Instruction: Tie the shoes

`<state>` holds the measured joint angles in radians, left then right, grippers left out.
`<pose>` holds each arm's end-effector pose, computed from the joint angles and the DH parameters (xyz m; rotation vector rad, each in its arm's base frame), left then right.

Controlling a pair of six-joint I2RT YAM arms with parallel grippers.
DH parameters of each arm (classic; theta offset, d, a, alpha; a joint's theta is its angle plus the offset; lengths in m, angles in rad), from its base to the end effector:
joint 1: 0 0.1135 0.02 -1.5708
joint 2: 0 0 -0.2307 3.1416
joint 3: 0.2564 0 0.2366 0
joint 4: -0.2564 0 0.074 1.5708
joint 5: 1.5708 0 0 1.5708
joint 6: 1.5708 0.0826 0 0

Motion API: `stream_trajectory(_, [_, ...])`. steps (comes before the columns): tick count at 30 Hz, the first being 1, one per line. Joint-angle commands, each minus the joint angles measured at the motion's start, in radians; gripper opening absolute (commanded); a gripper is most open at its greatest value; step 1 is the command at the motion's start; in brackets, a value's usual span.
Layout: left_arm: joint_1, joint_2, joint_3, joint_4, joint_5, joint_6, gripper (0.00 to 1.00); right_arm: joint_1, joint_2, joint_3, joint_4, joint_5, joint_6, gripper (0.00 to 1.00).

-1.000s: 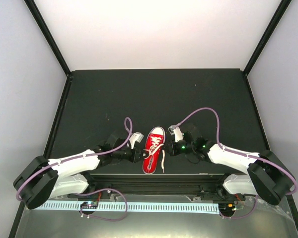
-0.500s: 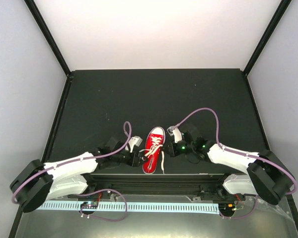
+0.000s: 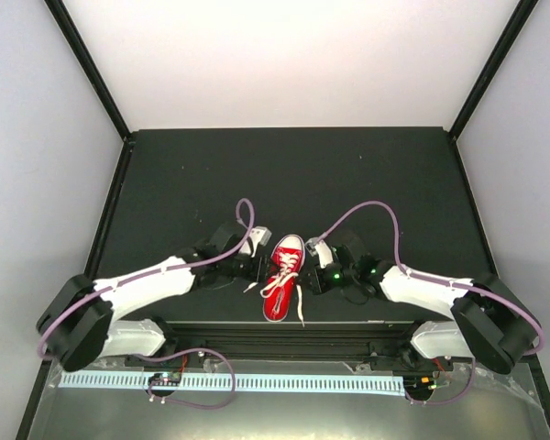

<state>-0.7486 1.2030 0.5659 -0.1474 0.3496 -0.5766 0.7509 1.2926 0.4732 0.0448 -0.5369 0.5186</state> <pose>0.1742 -0.2004 0.1338 0.4043 2.5192 -1.0035 0.1615 0.2085 0.1076 -0.5873 2.4937 1.1984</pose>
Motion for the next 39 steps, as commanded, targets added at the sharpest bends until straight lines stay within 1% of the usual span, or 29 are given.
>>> stream_trajectory(1, [0.006,0.137,0.079,0.041,0.055,0.024,0.27,0.007,-0.027,-0.016,0.013,0.007,-0.008,0.02])
stream_trajectory(5, [0.006,0.2,0.085,0.064,0.066,0.011,0.22,0.007,-0.035,-0.018,0.013,0.016,-0.009,0.02])
stream_trajectory(9, [0.006,0.201,0.076,0.052,0.031,0.015,0.22,0.008,-0.029,-0.014,0.018,0.011,-0.008,0.02])
stream_trajectory(14, [0.006,0.218,0.074,0.062,0.043,0.02,0.22,0.007,-0.021,-0.004,0.017,0.002,-0.011,0.02])
stream_trajectory(19, [0.005,0.228,0.075,0.059,0.063,0.021,0.17,0.008,-0.029,-0.006,0.017,0.007,-0.01,0.02])
stream_trajectory(21, [0.005,0.222,0.068,0.057,0.064,0.021,0.13,0.009,-0.032,-0.009,0.017,0.011,-0.009,0.02])
stream_trajectory(24, [0.005,0.201,0.054,0.062,0.063,0.016,0.03,0.008,-0.036,-0.01,0.017,0.011,-0.006,0.02])
stream_trajectory(25, [0.005,0.191,0.049,0.066,0.061,0.014,0.02,0.008,-0.04,-0.009,0.015,0.011,-0.006,0.02])
stream_trajectory(32, [0.005,0.103,0.032,0.087,0.054,0.034,0.02,0.014,-0.092,0.029,-0.059,0.043,-0.018,0.02])
stream_trajectory(35, [0.005,0.098,0.023,0.091,0.068,0.042,0.02,0.019,-0.117,0.053,-0.088,0.075,-0.02,0.02])
stream_trajectory(39, [0.003,0.098,0.008,0.094,0.075,0.047,0.02,0.034,-0.107,0.08,-0.094,0.089,-0.015,0.02])
